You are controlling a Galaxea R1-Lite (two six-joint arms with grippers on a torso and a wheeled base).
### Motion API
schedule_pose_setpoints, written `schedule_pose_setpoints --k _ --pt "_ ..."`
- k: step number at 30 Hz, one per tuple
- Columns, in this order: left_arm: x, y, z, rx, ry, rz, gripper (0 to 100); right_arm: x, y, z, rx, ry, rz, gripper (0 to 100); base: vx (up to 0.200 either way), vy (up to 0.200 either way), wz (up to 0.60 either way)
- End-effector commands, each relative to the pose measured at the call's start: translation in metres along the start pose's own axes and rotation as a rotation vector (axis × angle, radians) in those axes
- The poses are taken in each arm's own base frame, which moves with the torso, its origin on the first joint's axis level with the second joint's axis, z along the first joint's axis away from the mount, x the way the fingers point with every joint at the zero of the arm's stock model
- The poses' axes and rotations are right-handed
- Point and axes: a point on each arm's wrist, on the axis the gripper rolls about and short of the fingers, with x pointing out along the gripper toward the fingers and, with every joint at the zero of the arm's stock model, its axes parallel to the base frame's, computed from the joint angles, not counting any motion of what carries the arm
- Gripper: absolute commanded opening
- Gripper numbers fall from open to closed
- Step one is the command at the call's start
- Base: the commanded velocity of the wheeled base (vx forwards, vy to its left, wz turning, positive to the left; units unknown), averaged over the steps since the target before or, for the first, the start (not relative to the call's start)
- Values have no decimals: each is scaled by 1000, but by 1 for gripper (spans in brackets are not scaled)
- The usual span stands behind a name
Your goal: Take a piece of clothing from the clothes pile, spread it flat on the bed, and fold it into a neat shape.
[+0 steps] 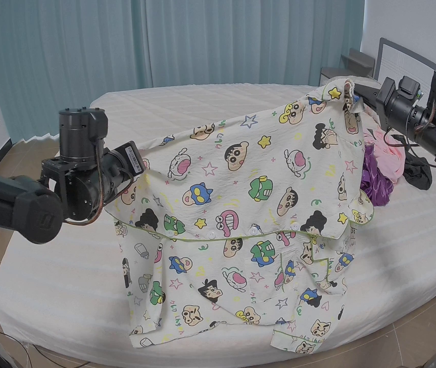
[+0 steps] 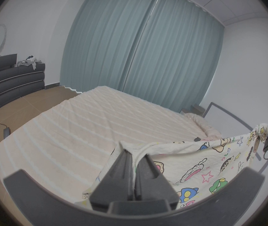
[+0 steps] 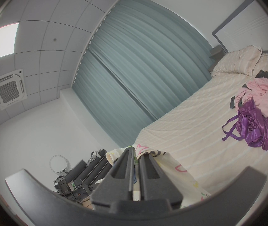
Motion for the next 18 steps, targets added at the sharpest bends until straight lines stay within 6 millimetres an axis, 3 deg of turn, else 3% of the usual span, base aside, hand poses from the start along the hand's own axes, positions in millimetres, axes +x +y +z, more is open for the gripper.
schedule_pose_setpoints --k 1,9,14,15,17,18 --pt "42 4 -35 35 93 52 0 27 -39 -27 40 69 -75 0 0 0 0" --pt "77 12 -64 50 177 61 0 51 -72 -54 69 109 -151 0 0 0 0" --pt "115 14 -85 38 198 90 0 74 -100 -73 80 98 -232 0 0 0 0" --pt "121 15 -86 36 195 95 100 78 -104 -76 80 93 -243 0 0 0 0" --pt "132 17 -87 26 183 98 100 85 -112 -82 82 95 -256 0 0 0 0" --pt "139 17 -88 22 176 99 100 89 -115 -86 84 98 -258 100 0 0 0"
